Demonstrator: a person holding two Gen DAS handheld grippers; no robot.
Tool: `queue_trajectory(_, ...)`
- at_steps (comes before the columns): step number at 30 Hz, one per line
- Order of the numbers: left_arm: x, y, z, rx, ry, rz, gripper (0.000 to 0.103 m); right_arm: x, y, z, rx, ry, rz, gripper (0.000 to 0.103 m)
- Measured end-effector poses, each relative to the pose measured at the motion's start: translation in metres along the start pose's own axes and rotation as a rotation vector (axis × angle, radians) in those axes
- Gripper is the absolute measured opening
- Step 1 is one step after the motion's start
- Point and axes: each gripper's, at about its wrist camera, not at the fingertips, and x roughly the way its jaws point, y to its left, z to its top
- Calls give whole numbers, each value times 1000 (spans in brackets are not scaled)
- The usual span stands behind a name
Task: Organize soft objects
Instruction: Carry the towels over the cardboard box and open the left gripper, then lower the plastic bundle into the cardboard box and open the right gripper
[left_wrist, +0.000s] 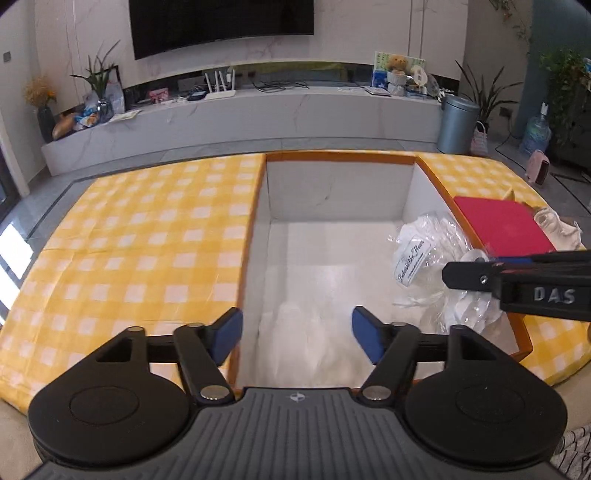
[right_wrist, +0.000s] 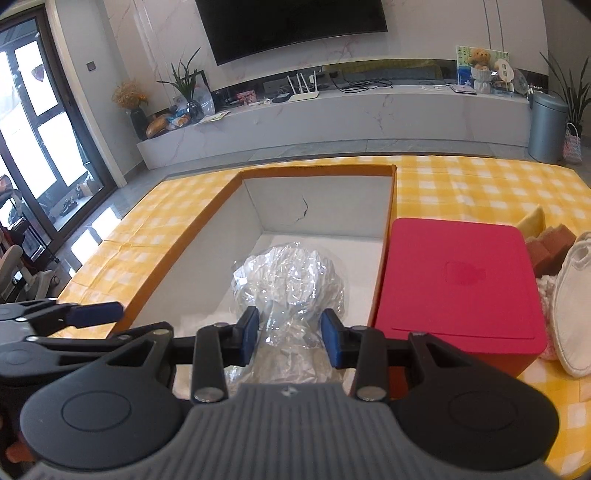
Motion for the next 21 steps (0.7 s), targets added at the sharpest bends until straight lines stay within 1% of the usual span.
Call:
queue_trajectory(3, -10, 7, 3, -23, -44, 15, 83, 2, 4, -1, -6, -2, -18, 37)
queue_trajectory(6, -16, 18, 6, -66, -71, 22, 85, 4, 10, -2, -13, -4, -17, 37)
queue_trajectory(8, -16, 26, 6, -100, -79, 38, 85, 9, 17, -2, -61, 5, -23, 37)
queue_trajectory(10, -11, 34, 7, -128, -73, 50, 85, 15, 30, -4, -128, 8, -66, 37)
queue_trajectory(13, -8, 42, 6, -156, -64, 57, 84, 30, 43, -8, -209, 30, -161, 37)
queue_trajectory(16, -9, 47, 5, -178, -72, 68, 84, 51, 58, -16, -363, 62, -316, 37)
queue_trajectory(17, -9, 48, 5, -178, -74, 69, 84, 58, 60, -18, -398, 76, -351, 37)
queue_trajectory(18, -10, 49, 5, -175, -75, 70, 84, 64, 60, -19, -412, 92, -368, 37)
queue_trajectory(21, -10, 51, 2, -174, -77, 76, 84, 76, 55, -19, -391, 134, -356, 37)
